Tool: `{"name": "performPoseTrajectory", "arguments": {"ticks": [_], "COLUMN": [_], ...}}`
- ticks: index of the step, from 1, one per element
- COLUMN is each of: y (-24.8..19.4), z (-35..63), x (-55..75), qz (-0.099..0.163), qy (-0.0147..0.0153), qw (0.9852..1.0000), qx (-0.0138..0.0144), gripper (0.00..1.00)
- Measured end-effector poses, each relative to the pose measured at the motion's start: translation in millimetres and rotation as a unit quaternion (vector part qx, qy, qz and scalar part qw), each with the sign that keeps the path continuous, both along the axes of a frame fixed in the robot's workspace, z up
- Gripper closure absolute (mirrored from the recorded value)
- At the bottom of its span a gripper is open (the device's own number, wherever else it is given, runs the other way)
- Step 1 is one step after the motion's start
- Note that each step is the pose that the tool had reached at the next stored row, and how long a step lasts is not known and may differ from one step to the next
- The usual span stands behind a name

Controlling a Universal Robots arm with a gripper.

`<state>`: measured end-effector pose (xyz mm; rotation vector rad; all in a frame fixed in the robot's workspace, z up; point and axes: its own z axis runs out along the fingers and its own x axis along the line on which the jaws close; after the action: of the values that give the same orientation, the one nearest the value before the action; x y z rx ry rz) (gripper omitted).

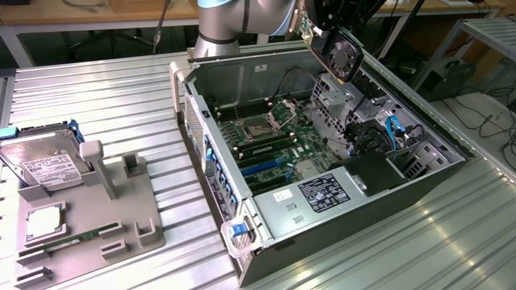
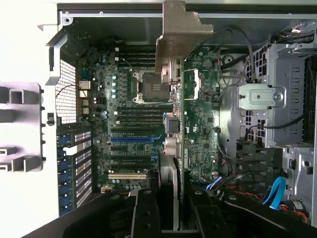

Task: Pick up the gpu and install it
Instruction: 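Insert the gpu into the slot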

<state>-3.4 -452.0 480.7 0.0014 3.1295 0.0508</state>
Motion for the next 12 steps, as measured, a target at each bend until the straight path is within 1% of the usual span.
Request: {"name": "performPoseTrajectory", "arguments": {"ticks": [3, 9, 12], "y": [-0.1, -0.2, -0.2], "z": [0.0, 0.0, 0.0], "x": [0.0, -0.1, -0.1], "qz": [0.004, 0.033, 0.051], "qy": [0.0000, 0.0000, 0.0000], "qw": [1.0000, 0.9995, 0.9987], "qx": [0.0000, 0.0000, 0.0000], "gripper": [0.72, 0.72, 0.72]}}
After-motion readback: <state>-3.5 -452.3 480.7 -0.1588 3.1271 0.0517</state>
